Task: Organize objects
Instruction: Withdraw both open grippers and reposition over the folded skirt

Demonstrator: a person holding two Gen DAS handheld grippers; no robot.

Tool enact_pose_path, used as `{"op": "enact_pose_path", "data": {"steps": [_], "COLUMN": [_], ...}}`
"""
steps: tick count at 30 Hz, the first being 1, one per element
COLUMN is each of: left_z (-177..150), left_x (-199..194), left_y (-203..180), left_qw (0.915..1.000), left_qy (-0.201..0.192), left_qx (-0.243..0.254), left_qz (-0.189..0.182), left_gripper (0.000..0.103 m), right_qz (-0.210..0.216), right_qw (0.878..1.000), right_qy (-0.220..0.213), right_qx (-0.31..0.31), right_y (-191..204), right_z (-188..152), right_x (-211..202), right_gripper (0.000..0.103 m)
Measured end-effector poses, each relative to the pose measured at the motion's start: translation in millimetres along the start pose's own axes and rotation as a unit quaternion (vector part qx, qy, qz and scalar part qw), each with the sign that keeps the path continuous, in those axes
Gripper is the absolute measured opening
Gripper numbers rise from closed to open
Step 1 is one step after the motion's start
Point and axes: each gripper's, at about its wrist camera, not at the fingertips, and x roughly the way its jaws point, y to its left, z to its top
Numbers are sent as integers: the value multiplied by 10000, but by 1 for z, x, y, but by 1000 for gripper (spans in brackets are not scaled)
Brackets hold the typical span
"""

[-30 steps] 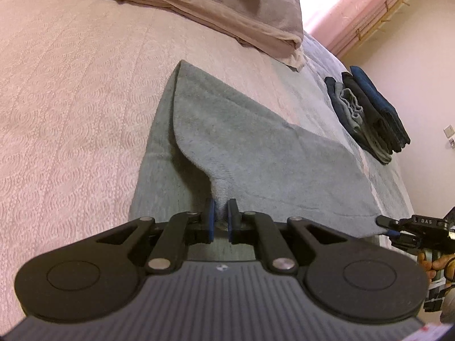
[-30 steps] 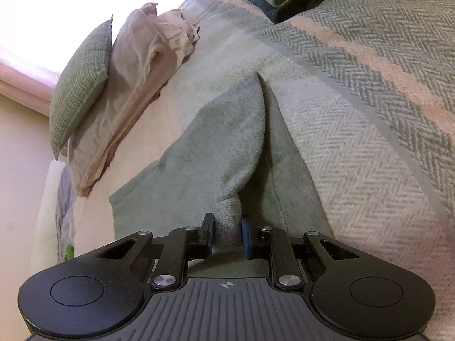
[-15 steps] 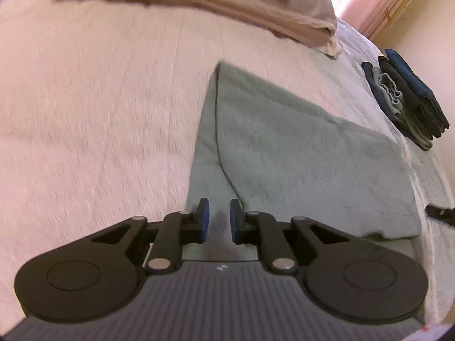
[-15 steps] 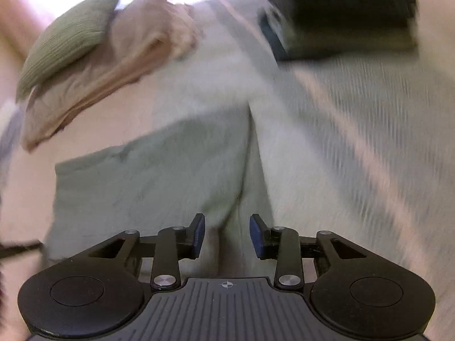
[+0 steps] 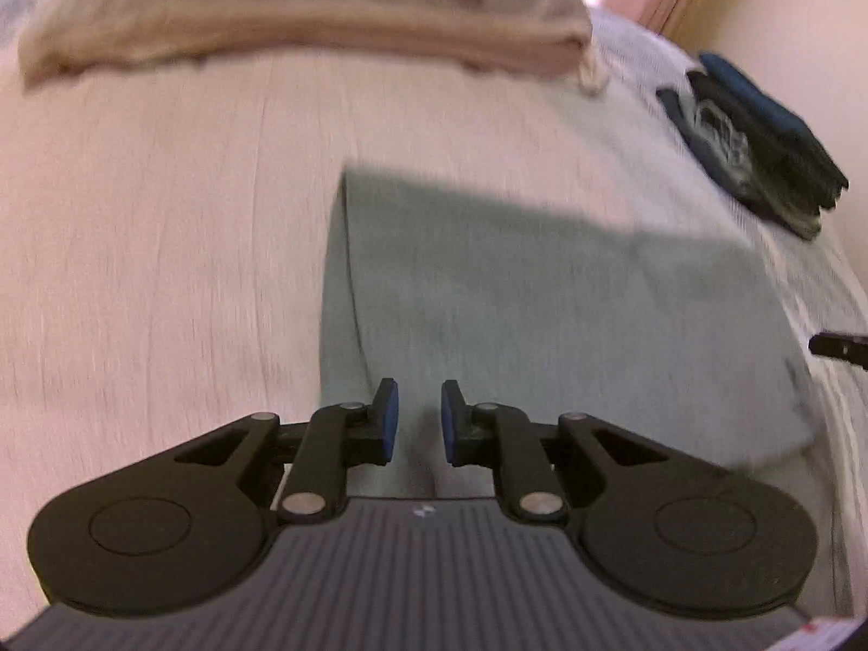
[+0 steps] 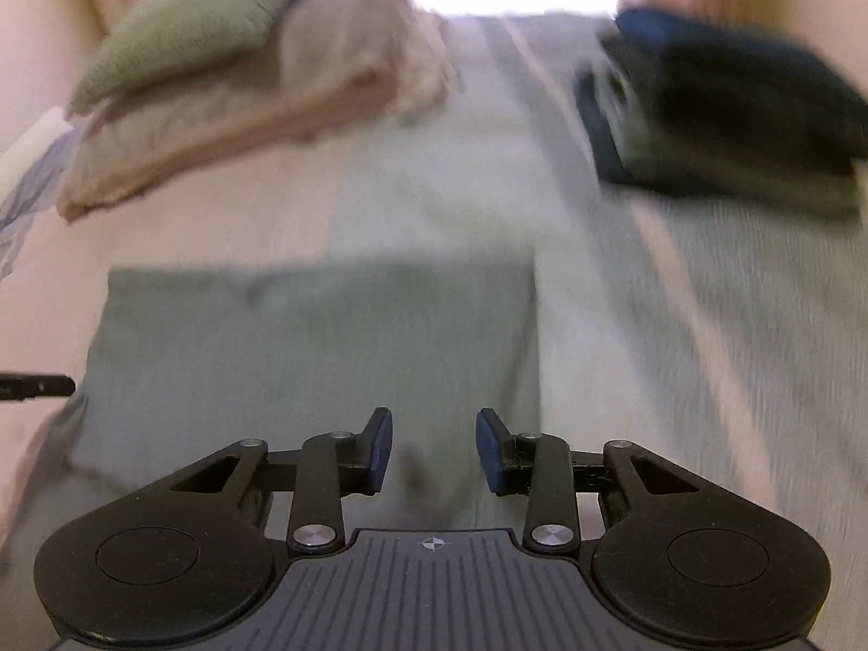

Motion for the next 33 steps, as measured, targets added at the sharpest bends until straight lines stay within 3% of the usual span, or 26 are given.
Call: {"op": "enact_pose_path", "data": {"steps": [3, 6, 8, 10, 12, 15, 20, 22, 24, 25, 28, 33], "left_z": [33, 56, 65, 67, 66, 61, 23, -1, -21, -34, -49, -38], "left_x": [21, 55, 77, 93, 90, 69, 13, -1, -1, 3, -2, -24], "left_y": [-11, -22, -24, -16, -3, 7, -18, -37, -47, -49, -50, -59], "left_qw": [9993, 9974, 9948, 9924, 9947, 9948, 9974, 9983, 9981, 9967, 9947, 9850], "left_qy": [-184, -253, -266, -228, -215, -149, 62, 198, 448, 657, 713, 1196], "left_qx": [328, 642, 879, 1031, 805, 568, 455, 438, 344, 295, 200, 152], "left_qz": [17, 209, 446, 624, 604, 827, 559, 330, 259, 365, 714, 1235], "left_gripper": [13, 14, 14, 10, 6, 7, 11, 13, 15, 17, 17, 20], "right_qz": [133, -34, -397, -354, -347, -821, 232, 395, 251, 185, -10, 143], "right_qw": [9988, 9947, 9876, 9877, 9940, 9946, 9993, 9979, 9968, 9963, 9935, 9945], "right_qy": [-228, -277, -148, 73, 79, 113, 182, 421, 610, 599, 842, 1039], "right_qx": [-407, -985, -1514, -1523, -1037, -626, -221, -298, -443, -589, -760, -76], "right_y": [15, 26, 23, 1, -20, -27, 1, 16, 25, 27, 30, 23], "right_z": [24, 33, 28, 21, 19, 17, -23, -44, -66, -77, -76, -69], "right_x": [35, 83, 112, 126, 116, 81, 8, -1, -1, -2, -9, -39], "right_gripper": [32, 32, 32, 33, 33, 33, 33, 33, 33, 33, 33, 33]}}
